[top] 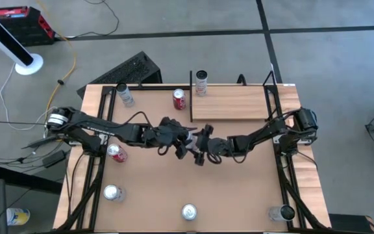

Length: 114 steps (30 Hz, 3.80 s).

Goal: Place canned beverage on shelf
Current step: Put the white-pink soda can on the shelf align with the other white-pink soda can

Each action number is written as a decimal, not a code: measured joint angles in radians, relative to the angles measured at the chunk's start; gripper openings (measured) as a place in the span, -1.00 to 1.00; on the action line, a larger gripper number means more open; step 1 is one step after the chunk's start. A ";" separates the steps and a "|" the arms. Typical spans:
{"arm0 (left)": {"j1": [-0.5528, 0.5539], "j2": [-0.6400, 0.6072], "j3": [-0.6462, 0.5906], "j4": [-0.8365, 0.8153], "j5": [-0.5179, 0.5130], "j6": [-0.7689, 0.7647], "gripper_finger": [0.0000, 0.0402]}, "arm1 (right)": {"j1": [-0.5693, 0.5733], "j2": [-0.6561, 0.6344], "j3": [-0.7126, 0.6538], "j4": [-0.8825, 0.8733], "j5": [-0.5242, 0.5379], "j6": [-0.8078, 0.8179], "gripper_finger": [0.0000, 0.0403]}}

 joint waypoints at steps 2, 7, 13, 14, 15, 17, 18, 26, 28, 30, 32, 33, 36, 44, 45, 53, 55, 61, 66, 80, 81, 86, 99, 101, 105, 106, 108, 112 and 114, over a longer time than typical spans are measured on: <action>0.005 -0.002 0.000 -0.005 0.024 0.019 0.17 | 0.002 0.000 0.001 -0.009 -0.003 0.000 0.83; 0.028 -0.034 0.000 -0.062 0.073 0.063 0.17 | 0.004 -0.032 0.001 -0.072 0.000 0.002 0.93; 0.051 -0.086 -0.002 -0.237 0.237 0.325 0.17 | 0.040 -0.120 0.000 -0.222 -0.098 0.003 0.91; 0.051 -0.089 -0.002 -0.268 0.269 0.369 0.17 | 0.049 -0.135 0.000 -0.250 -0.128 0.003 0.90; 0.048 -0.089 -0.002 -0.299 0.301 0.396 0.17 | 0.058 -0.147 -0.001 -0.271 -0.150 0.003 0.90; 0.039 -0.083 -0.002 -0.336 0.372 0.424 0.17 | 0.075 -0.161 -0.001 -0.265 -0.177 0.002 0.90; 0.032 -0.082 -0.002 -0.349 0.393 0.439 0.17 | 0.085 -0.169 -0.001 -0.267 -0.177 0.002 0.90; -0.021 -0.066 -0.004 -0.333 0.443 0.513 0.17 | 0.123 -0.177 -0.001 -0.229 -0.179 -0.024 0.90; -0.028 -0.062 -0.004 -0.333 0.444 0.512 0.17 | 0.122 -0.176 -0.001 -0.233 -0.179 -0.024 0.90; -0.031 -0.055 -0.004 -0.331 0.447 0.509 0.17 | 0.121 -0.176 -0.001 -0.234 -0.179 -0.024 0.90; -0.037 -0.047 -0.004 -0.321 0.445 0.507 0.17 | 0.120 -0.176 -0.001 -0.232 -0.179 -0.024 0.90; -0.038 -0.039 -0.004 -0.319 0.444 0.506 0.17 | 0.120 -0.176 -0.001 -0.233 -0.179 -0.024 0.90; -0.045 -0.020 -0.004 -0.300 0.443 0.504 0.17 | 0.121 -0.176 -0.001 -0.237 -0.179 -0.024 0.90; -0.059 0.013 -0.003 -0.220 0.446 0.508 0.18 | 0.120 -0.175 -0.001 -0.233 -0.179 -0.023 0.90; -0.059 0.013 -0.003 -0.217 0.446 0.493 0.23 | 0.120 -0.175 -0.001 -0.233 -0.179 -0.023 0.90; -0.060 0.013 -0.003 -0.206 0.436 0.444 0.72 | 0.121 -0.175 -0.001 -0.235 -0.179 -0.023 0.90; -0.060 0.013 -0.003 -0.205 0.435 0.441 0.74 | 0.121 -0.175 -0.001 -0.237 -0.179 -0.023 0.90; -0.059 0.013 0.017 -0.227 0.436 0.440 0.76 | 0.121 -0.175 -0.001 -0.241 -0.179 -0.023 0.90; -0.059 0.013 0.074 -0.313 0.436 0.438 0.76 | 0.121 -0.175 -0.001 -0.243 -0.179 -0.023 0.90; -0.059 0.011 0.219 -0.579 0.435 0.395 0.77 | 0.121 -0.174 -0.001 -0.246 -0.180 -0.023 0.90; -0.059 0.011 0.228 -0.590 0.435 0.396 0.77 | 0.121 -0.174 -0.001 -0.246 -0.180 -0.023 0.90; -0.059 0.008 0.255 -0.650 0.435 0.395 0.77 | 0.121 -0.174 -0.001 -0.246 -0.180 -0.022 0.90; -0.059 -0.166 0.203 -0.595 0.313 0.381 0.77 | 0.123 -0.174 -0.001 -0.262 -0.191 -0.012 0.90; -0.059 -0.210 0.168 -0.554 0.313 0.379 0.77 | 0.127 -0.174 -0.001 -0.261 -0.191 -0.013 0.90; -0.065 -0.296 0.066 -0.431 0.318 0.367 0.77 | 0.129 -0.174 -0.001 -0.240 -0.203 -0.013 0.90; -0.065 -0.315 0.038 -0.396 0.318 0.365 0.77 | 0.129 -0.174 -0.001 -0.229 -0.203 -0.013 0.90; -0.068 -0.357 -0.021 -0.328 0.318 0.366 0.77 | 0.128 -0.174 -0.001 -0.211 -0.203 -0.014 0.90; -0.070 -0.437 -0.135 -0.221 0.317 0.374 0.77 | 0.128 -0.174 -0.001 -0.152 -0.224 -0.013 0.90; -0.070 -0.475 -0.196 -0.163 0.312 0.380 0.77 | 0.128 -0.172 -0.001 -0.110 -0.268 -0.013 0.90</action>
